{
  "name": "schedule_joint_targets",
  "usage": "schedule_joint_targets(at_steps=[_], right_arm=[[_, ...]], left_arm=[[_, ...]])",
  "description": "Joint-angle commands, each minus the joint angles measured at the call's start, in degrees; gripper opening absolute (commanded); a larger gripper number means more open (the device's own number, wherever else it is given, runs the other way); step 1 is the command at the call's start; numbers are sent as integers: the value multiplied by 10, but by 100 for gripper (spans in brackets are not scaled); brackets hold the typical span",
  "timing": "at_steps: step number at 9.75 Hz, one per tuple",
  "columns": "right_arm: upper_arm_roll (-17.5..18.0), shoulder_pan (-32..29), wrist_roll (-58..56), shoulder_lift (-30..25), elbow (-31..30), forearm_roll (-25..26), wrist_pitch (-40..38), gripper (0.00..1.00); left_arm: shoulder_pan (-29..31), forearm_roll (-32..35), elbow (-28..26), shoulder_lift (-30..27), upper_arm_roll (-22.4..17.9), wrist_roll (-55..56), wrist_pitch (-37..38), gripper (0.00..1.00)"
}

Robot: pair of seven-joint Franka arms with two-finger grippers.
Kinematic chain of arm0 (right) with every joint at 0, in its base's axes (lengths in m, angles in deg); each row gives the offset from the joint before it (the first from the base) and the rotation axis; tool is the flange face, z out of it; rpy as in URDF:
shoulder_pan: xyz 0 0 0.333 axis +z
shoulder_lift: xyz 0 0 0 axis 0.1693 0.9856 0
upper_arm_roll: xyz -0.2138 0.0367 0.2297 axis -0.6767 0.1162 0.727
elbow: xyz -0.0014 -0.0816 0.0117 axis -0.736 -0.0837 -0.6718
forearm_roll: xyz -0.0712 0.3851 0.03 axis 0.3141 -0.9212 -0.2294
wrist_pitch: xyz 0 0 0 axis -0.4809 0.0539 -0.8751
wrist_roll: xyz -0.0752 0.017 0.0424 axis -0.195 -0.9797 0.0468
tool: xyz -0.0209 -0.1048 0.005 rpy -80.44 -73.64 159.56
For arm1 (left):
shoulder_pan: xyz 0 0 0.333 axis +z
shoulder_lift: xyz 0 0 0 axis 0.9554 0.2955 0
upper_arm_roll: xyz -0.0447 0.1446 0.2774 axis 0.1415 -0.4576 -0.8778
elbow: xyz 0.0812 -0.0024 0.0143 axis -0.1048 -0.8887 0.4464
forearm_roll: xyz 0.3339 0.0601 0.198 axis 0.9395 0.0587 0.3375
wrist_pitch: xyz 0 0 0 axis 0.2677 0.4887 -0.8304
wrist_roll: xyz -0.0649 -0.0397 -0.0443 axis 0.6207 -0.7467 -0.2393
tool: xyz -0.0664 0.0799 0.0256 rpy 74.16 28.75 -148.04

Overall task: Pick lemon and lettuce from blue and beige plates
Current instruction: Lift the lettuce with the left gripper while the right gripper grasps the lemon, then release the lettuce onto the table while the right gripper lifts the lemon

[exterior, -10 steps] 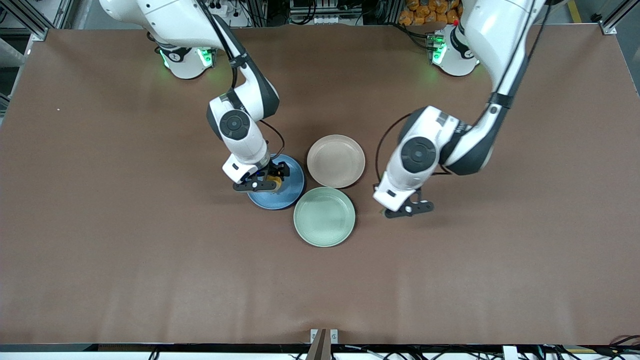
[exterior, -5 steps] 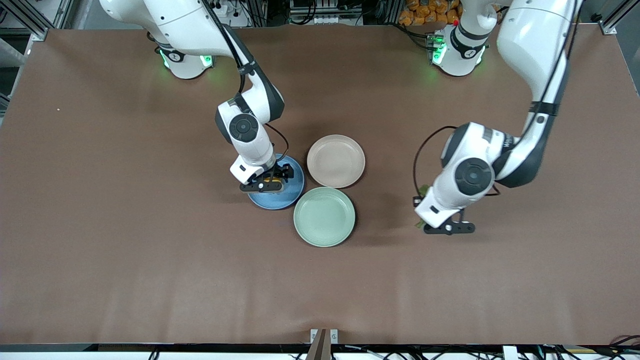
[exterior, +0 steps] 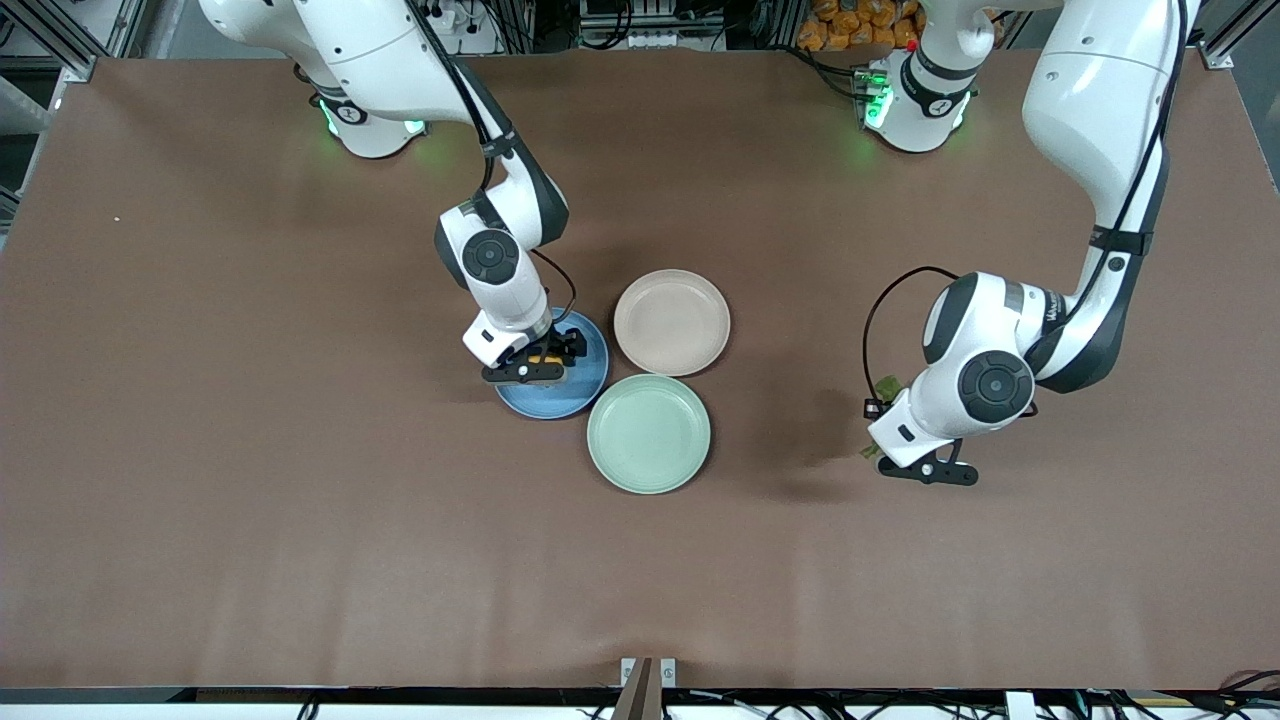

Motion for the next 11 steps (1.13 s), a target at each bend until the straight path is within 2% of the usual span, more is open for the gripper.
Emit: schedule_joint_targets(at_steps=[1, 2, 4, 6, 9, 11], right_arm=[[-5, 10, 6, 2, -4, -12, 9, 100], [-5, 10, 6, 2, -4, -12, 9, 94], [-5, 6, 9, 2, -3, -12, 1, 70], [-4, 1, 6, 1, 0, -12, -3, 57], [-6, -9, 6, -10, 43, -13, -105, 51], [-6, -31, 1, -22, 78, -13, -178, 51]], left_arm=[[2, 21, 3, 1, 6, -6, -7, 100], [5, 21, 3, -3, 6, -6, -7, 100], [4, 22, -1, -19, 6, -2, -6, 100], [-1, 21, -8, -52, 13, 4, 1, 100], [6, 11, -57, -116, 15, 31, 4, 100], [19, -15, -133, -179, 15, 31, -3, 100]])
